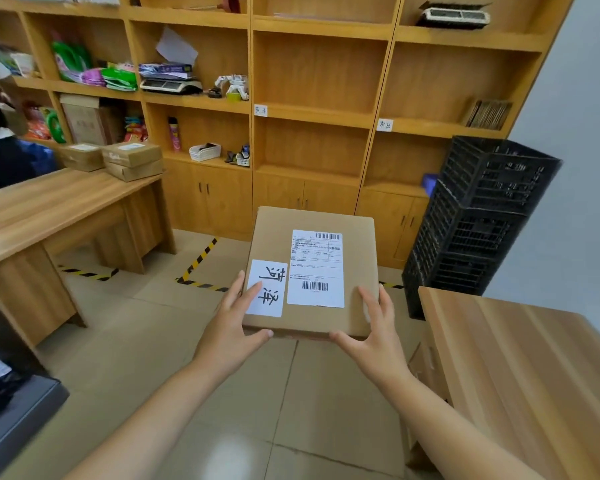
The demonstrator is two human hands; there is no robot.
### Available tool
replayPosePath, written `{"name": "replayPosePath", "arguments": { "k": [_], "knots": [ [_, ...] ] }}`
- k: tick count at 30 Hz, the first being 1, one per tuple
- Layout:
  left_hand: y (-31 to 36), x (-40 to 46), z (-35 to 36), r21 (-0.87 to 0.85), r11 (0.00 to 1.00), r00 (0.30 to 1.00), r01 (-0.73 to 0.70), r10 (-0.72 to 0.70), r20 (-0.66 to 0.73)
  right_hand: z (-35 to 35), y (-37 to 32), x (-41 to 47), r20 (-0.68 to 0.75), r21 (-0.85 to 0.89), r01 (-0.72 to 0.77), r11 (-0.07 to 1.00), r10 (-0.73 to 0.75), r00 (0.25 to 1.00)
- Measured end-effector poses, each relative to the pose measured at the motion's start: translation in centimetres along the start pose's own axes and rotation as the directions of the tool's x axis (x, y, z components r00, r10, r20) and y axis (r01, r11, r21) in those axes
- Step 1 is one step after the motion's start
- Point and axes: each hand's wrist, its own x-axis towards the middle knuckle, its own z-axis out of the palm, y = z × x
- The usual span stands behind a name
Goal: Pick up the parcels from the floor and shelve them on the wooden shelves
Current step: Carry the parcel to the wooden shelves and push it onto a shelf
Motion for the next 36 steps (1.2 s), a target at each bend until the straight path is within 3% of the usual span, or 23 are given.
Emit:
{"name": "replayPosePath", "arguments": {
  "k": [8, 20, 36],
  "knots": [
    [-1.8, 14.5, 5.2, -0.002, 1.000, 1.000, 0.004, -0.004, 0.023, 1.0, 5.6, 13.6, -0.019, -0.001, -0.058, 0.998, 0.058, 0.998],
    [-1.6, 37.6, 12.0, 0.027, 0.999, 0.998, 0.016, -0.014, -0.064, 0.4, 12.8, 38.1, 0.029, -0.019, -0.048, 0.999, 0.049, 0.998],
    [-10.0, 59.3, 12.2, 0.009, 0.999, 0.997, 0.049, -0.049, -0.055, 8.7, 16.0, 59.9, 0.054, 0.017, -0.053, 0.998, 0.052, 0.997]
  ]
}}
